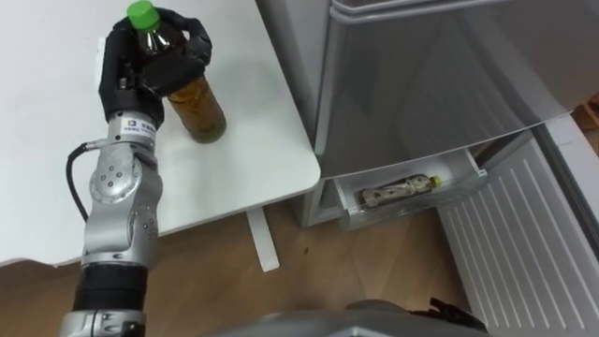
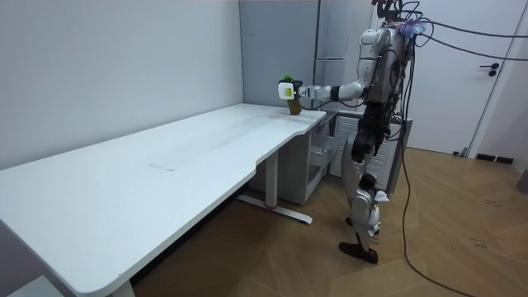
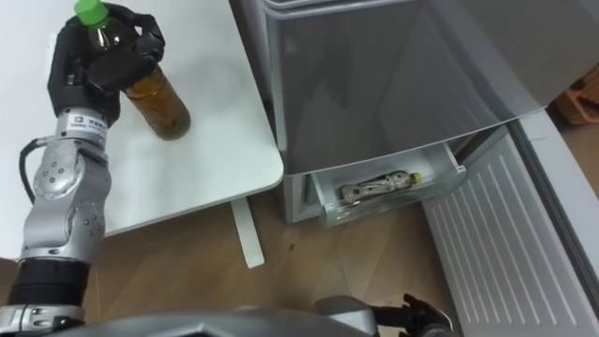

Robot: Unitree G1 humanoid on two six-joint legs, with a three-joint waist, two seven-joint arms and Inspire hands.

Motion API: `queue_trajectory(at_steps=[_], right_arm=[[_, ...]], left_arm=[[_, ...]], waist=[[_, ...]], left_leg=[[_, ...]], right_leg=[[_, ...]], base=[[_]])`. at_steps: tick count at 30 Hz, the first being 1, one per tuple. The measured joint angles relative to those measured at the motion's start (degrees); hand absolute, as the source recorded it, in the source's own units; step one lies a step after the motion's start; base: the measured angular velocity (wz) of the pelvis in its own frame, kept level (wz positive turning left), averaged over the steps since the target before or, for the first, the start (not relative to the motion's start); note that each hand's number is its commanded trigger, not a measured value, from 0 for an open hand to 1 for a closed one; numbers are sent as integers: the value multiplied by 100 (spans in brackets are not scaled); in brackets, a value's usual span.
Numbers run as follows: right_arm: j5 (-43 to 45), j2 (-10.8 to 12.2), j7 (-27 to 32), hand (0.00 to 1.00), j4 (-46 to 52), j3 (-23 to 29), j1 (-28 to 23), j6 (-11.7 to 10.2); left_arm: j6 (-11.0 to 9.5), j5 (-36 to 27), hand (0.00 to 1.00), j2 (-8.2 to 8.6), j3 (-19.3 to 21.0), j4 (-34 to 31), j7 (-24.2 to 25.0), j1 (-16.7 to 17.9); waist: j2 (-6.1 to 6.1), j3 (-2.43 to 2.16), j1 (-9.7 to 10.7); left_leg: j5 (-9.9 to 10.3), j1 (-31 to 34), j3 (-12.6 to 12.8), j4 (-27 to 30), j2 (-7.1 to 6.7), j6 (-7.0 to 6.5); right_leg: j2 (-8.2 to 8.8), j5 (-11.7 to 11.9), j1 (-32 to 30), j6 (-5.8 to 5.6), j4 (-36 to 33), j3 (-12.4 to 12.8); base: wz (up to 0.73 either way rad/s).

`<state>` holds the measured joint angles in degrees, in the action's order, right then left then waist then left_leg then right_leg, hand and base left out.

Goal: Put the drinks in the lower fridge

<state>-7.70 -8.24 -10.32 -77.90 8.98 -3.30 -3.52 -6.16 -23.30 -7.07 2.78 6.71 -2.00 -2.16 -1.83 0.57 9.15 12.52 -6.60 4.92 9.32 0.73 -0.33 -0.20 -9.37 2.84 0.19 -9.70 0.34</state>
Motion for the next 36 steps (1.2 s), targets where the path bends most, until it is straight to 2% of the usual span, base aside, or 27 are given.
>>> queue_trajectory(at_steps=[4, 8, 13, 16, 21, 26, 34, 36], right_arm=[[-88, 3, 57, 0, -1, -80, 5, 1], [-107, 11, 115, 0, 0, -98, 19, 1], [-135, 42, 225, 0, 11, -128, 80, 1], [-91, 42, 223, 0, 50, -250, 220, 0], [-88, 35, 224, 0, 232, -691, 376, 1], [-85, 96, 206, 0, 258, -787, 550, 55], [-66, 127, 19, 0, 500, -1010, 677, 59], [-78, 120, -61, 0, 508, -1013, 665, 60]], left_arm=[[49, -343, 100, 30, -113, 0, 40, 0], [107, -625, 100, 128, -148, 0, 43, 0], [111, -645, 100, 112, -317, -21, 38, -8], [197, -638, 100, 107, -429, -172, 42, -34], [234, -662, 100, 83, -867, -229, 63, -104], [358, -867, 100, 96, -1098, -235, 312, -115], [390, -892, 100, 64, -1107, -234, 736, -114], [442, -1277, 100, 39, -1131, -234, 895, -83]], waist=[[-6, -3, -1], [-2, -2, -4], [8, -1, -4], [21, -7, -4], [28, -4, -9], [50, 9, -10], [49, 9, -114], [48, 9, -174]], left_leg=[[0, -3, 0, 0, 0, 0], [0, -5, -3, 2, 2, 0], [0, 0, -2, 2, 2, 0], [0, 138, 1, 13, 8, 0], [0, 194, 39, 12, 13, -1], [-1, 200, 39, 13, 25, -1], [-1, 231, 58, 15, 51, 0], [0, 237, 56, 19, 57, 0]], right_leg=[[-2, 0, 0, 0, 0, 11], [-7, 3, -1, 2, -11, 36], [-6, 5, -3, 1, -14, 28], [-14, 41, -151, -2, -25, 36], [-14, 69, -206, -7, -26, 54], [-25, 70, -212, -6, -22, 59], [-48, 84, -257, 18, -25, 45], [-53, 88, -263, 24, -25, 45]], base=[[-1], [-3], [0], [0], [-3], [0], [-1], [0]])
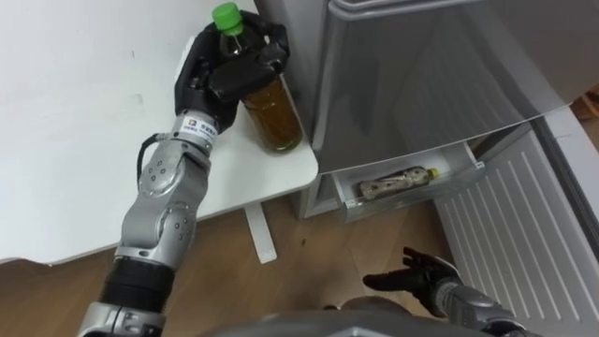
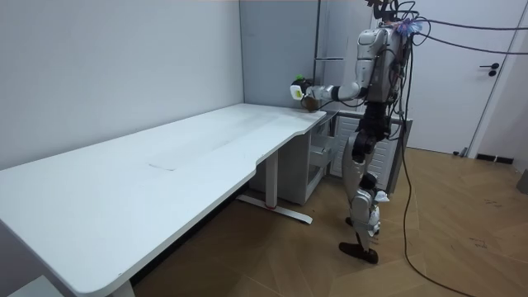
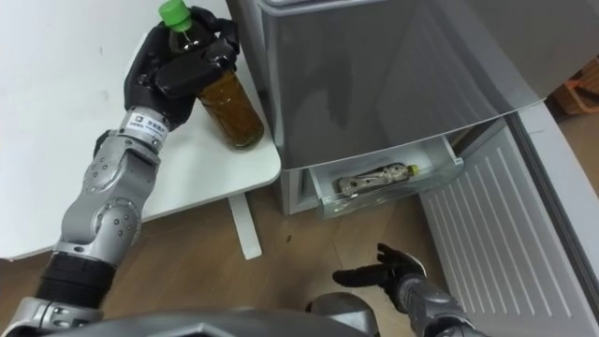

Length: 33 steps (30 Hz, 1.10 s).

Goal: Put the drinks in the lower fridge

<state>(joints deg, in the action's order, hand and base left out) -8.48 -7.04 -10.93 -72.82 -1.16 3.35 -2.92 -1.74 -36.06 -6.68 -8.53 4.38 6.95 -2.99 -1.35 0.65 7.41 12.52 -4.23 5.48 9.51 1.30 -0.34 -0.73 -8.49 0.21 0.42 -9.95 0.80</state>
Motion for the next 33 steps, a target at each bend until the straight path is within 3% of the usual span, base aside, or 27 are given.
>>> queue_trajectory(at_steps=[4, 19, 27, 33], right_arm=[[2, 1, -44, 0, 134, -49, -13, 1], [213, -8, -244, 0, 1354, -271, -282, 68], [212, -12, -307, 0, 1578, -333, -293, 185], [216, -64, -558, 0, 2145, -336, -360, 311]], left_arm=[[7, -437, 100, -98, -85, 0, 206, 108], [26, -634, 100, -208, -574, 3, 1349, 674], [618, -425, 100, -635, -750, 20, 1407, 1063], [684, -433, 100, -768, -738, 19, 1561, 1067]], waist=[[-2, 0, -1], [-55, -14, -165], [-46, -19, -177], [38, -67, -181]], left_leg=[[0, -1, 0, 3, 5, 0], [0, -50, 71, 10, 6, 0], [0, -38, 81, 23, 14, 0], [0, -64, 72, 30, 17, 0]], right_leg=[[-3, 1, 11, 1, 0, -13], [-10, 0, 0, 1, -71, 6], [-26, 3, -25, 5, -77, 44], [-24, 7, 14, 12, -77, 24]], base=[[0], [-2], [0], [0]])
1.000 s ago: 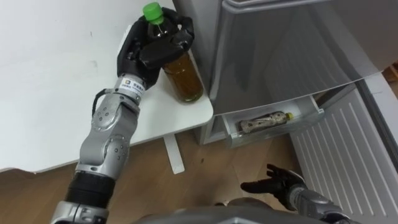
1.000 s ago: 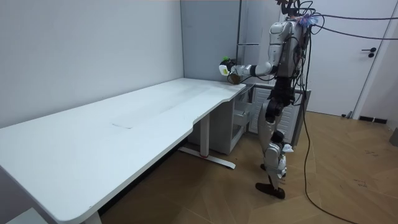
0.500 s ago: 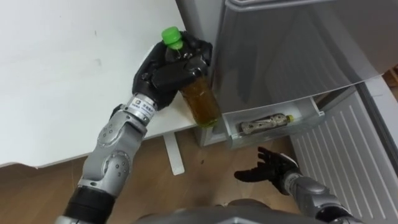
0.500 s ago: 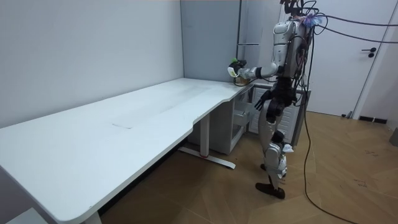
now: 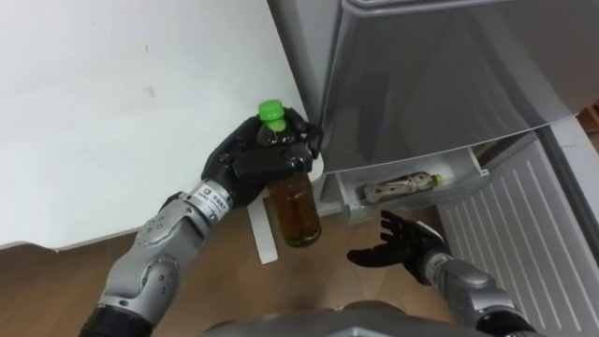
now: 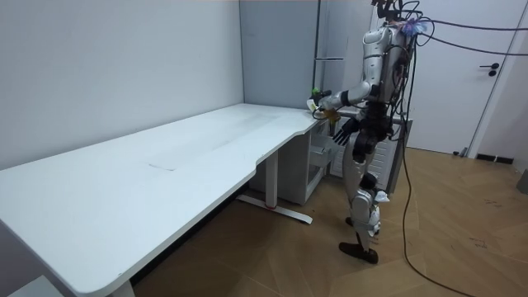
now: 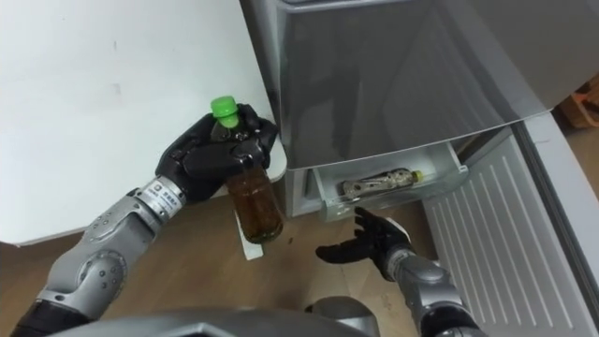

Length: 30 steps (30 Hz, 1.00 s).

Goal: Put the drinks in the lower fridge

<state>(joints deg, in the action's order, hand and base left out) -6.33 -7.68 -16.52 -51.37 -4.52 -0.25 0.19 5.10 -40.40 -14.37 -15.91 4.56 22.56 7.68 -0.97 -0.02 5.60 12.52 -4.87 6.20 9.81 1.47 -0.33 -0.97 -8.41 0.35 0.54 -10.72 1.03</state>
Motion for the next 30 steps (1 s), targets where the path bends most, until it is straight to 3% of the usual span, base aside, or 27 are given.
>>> queue_trajectory(at_steps=[5, 11, 13, 19, 24, 30], right_arm=[[168, -6, -246, 0, 425, 6, -151, 19], [326, -171, -1003, 0, 1500, -105, -567, 119], [477, -216, -1262, 0, 1743, -109, -624, 122], [602, -511, -1860, 0, 2097, -311, -786, 127], [798, -696, -2177, 0, 2545, -705, -780, 211], [796, -733, -2521, 0, 2759, -912, -783, 265]], left_arm=[[-1, 2, 100, -35, 8, 0, 87, 114], [-1, 18, 100, -161, 1, 0, 306, 211], [-18, 37, 100, -238, 6, -5, 375, 212], [-59, 199, 100, -259, 7, -18, 545, 210], [-104, 196, 100, -263, 0, -12, 544, 189], [-153, 193, 100, -199, -87, -16, 539, 182]], waist=[[25, 12, 23], [-71, 81, 21], [-103, 68, 19], [-129, 51, -150], [-192, 70, -150], [-256, 84, -137]], left_leg=[[1, -74, -2, -4, 8, 1], [1, -39, -2, -7, 1, 1], [1, 34, 0, -2, -2, 0], [1, 48, 4, 5, -2, -1], [2, 97, 3, 62, -6, -1], [32, 250, -31, 199, -16, -32]], right_leg=[[-7, 2, 75, 4, 5, -13], [6, -2, 18, -2, -15, -16], [7, 3, -63, -6, -19, -15], [14, 16, -62, -8, -25, -28], [22, 10, -110, -10, -94, -22], [56, 6, -173, -17, -115, -100]], base=[[0], [0], [0], [0], [0], [7]])
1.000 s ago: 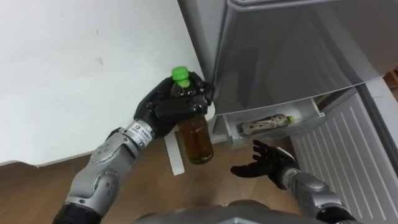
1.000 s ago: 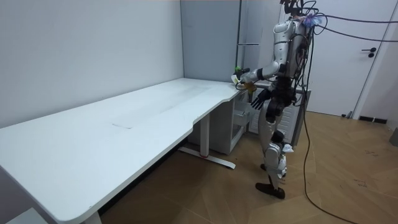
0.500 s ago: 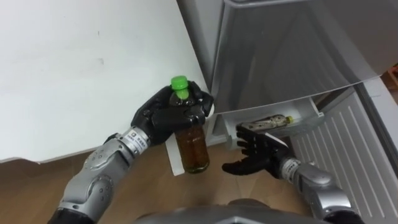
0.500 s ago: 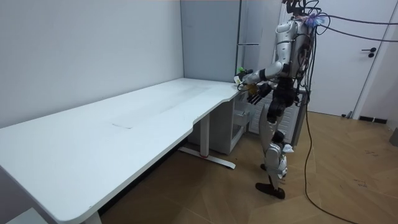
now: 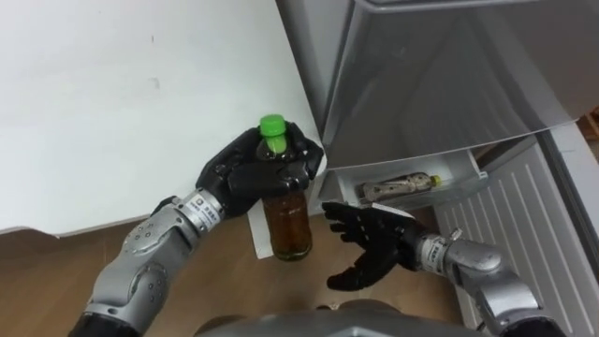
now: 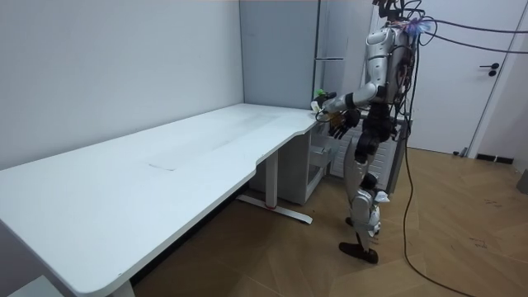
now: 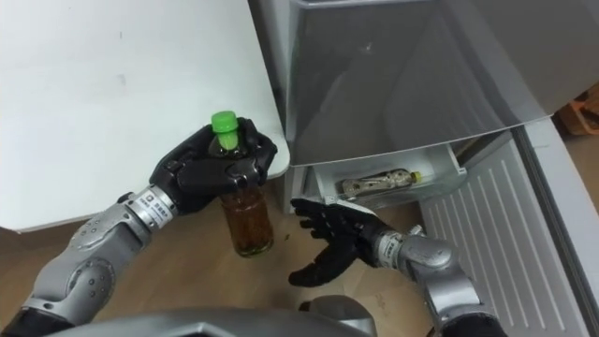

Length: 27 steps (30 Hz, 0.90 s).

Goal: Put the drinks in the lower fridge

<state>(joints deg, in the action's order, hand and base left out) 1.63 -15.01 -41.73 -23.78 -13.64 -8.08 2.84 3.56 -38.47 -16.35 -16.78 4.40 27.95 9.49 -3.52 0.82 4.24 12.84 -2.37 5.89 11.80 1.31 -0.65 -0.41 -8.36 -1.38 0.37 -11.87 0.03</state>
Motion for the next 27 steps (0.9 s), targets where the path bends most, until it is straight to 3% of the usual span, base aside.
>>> queue_trajectory(at_steps=[7, 16, 21, 27], right_arm=[[-2, -3, -209, 0, 1, -102, 8, 98], [-12, -2, -122, 0, -12, -249, 32, 98], [-603, 14, -73, 0, 2, -407, 35, 96], [-1062, 55, -95, 0, 3, -506, 52, 88]], left_arm=[[-70, -14, 100, -24, -150, -2, -2, -36], [-168, -26, 100, -30, -598, 94, 0, -190], [-360, -39, 100, -17, -912, 351, 75, -429], [-372, -42, 100, -45, -1212, 651, 311, -474]], waist=[[-14, -8, -11], [-3, 16, -11], [7, 27, -55], [0, 35, -76]], left_leg=[[12, 87, -6, 40, -7, -18], [13, 71, 10, 2, -6, -19], [13, 65, 14, -9, -3, -19], [13, 64, 16, -10, -5, -19]], right_leg=[[18, -7, -98, -13, -88, -24], [18, -9, -91, -16, -81, -28], [15, -9, -101, -16, -84, -30], [17, -9, -102, -16, -84, -26]], base=[[2], [0], [0], [0]])
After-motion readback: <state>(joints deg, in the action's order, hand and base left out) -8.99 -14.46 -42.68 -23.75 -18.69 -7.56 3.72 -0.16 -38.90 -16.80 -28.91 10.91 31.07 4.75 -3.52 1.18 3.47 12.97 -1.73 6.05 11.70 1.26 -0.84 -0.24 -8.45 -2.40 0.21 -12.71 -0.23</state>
